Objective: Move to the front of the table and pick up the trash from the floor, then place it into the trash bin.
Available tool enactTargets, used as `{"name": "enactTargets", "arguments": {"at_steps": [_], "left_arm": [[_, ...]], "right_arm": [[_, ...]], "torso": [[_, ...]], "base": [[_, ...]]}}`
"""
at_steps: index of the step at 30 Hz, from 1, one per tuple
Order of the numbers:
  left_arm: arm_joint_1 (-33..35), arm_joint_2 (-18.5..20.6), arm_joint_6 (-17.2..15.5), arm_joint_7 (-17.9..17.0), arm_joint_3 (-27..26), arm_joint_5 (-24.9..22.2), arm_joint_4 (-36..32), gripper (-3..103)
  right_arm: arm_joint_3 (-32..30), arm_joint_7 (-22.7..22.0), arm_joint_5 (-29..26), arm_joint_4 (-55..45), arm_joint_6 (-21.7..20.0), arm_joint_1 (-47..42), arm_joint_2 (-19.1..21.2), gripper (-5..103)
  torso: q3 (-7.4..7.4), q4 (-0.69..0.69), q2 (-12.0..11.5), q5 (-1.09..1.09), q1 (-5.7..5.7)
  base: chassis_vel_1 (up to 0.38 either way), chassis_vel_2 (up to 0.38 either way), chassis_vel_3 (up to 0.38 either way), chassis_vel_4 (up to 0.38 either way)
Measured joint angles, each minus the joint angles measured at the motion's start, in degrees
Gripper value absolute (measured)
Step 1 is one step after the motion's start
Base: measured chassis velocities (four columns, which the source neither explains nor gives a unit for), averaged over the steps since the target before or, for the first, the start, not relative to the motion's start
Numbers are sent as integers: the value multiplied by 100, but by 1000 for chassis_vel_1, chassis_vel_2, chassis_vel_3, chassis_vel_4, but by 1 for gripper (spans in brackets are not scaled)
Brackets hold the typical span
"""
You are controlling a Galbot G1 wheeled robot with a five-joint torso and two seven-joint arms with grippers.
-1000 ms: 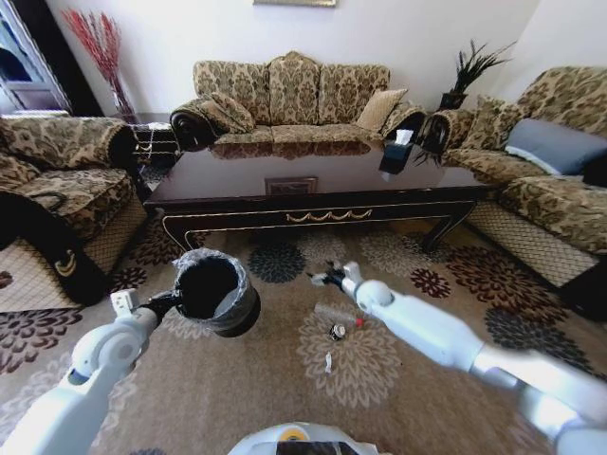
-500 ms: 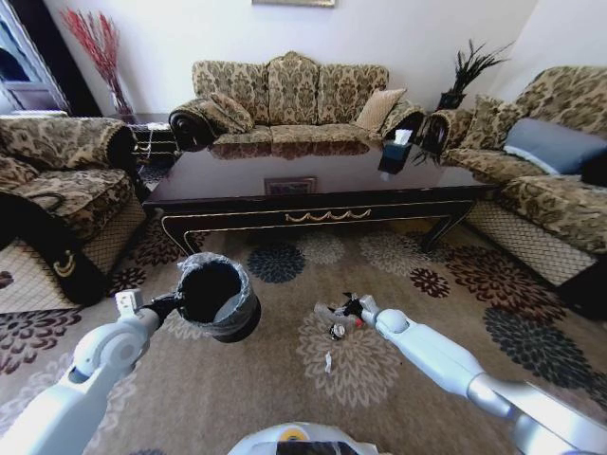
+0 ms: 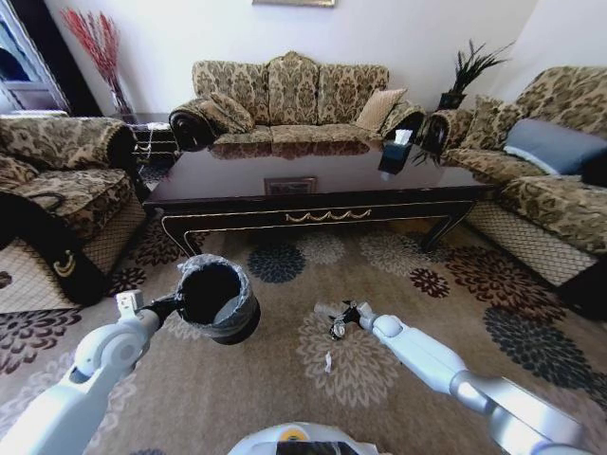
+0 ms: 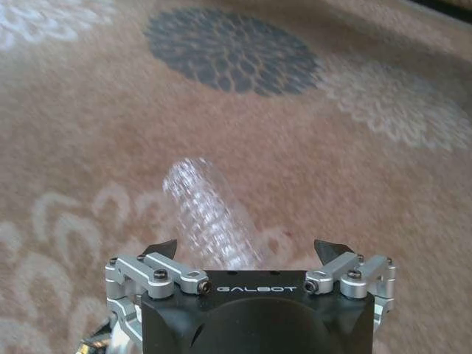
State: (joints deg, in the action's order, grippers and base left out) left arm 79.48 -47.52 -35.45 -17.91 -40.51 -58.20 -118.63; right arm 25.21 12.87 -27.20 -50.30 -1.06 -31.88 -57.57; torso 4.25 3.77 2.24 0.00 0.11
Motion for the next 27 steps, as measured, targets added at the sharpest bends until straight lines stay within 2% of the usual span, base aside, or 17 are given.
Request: {"name": "enactTargets", "arguments": {"at_steps": [4,7,11,13,16,17,19,22,23,26,27], "left_arm": [[0,87,2,4,-22,-50,-34,2],[-4,126,9,4,-37,-71,-39,2],[-21,139,12,3,-25,-86,-56,2],[-25,137,13,4,-18,-88,-59,2],[-30,122,16,5,-1,-87,-59,2],[-30,122,16,5,-1,-87,-59,2],[-30,114,16,5,8,-86,-56,2],[-30,102,20,4,11,-82,-55,2],[-31,95,23,5,17,-76,-50,2],[-37,62,31,3,39,-52,-34,2],[-37,62,31,3,39,-52,-34,2]], "right_arm": [[9,-219,76,49,-255,-13,-54,101],[14,-245,140,51,-348,-13,-53,97],[42,-158,265,20,-377,-47,21,76],[38,-109,313,18,-368,-61,32,76],[1,16,435,13,-300,-111,55,60],[1,16,435,13,-300,-111,55,60],[-14,53,466,-9,-268,-132,68,49],[-32,73,482,-33,-214,-146,82,49],[-43,82,482,-42,-161,-147,88,38],[-183,86,467,-67,176,-122,105,28],[-183,86,467,-67,176,-122,105,28]], "torso": [[0,1,0,0,0],[0,1,0,1,0],[0,1,0,0,0],[0,1,0,0,0],[0,1,0,0,0],[0,1,0,0,0],[0,1,0,0,0],[0,1,0,1,0],[0,1,0,2,0],[0,1,-1,2,0],[0,1,-1,2,0]], "base": [[0,0,0,0],[0,0,0,0],[0,0,0,0],[0,0,0,0],[0,0,0,0],[0,0,0,0],[0,0,0,0],[0,0,0,0],[0,0,0,0],[0,0,0,0],[0,0,0,0]]}}
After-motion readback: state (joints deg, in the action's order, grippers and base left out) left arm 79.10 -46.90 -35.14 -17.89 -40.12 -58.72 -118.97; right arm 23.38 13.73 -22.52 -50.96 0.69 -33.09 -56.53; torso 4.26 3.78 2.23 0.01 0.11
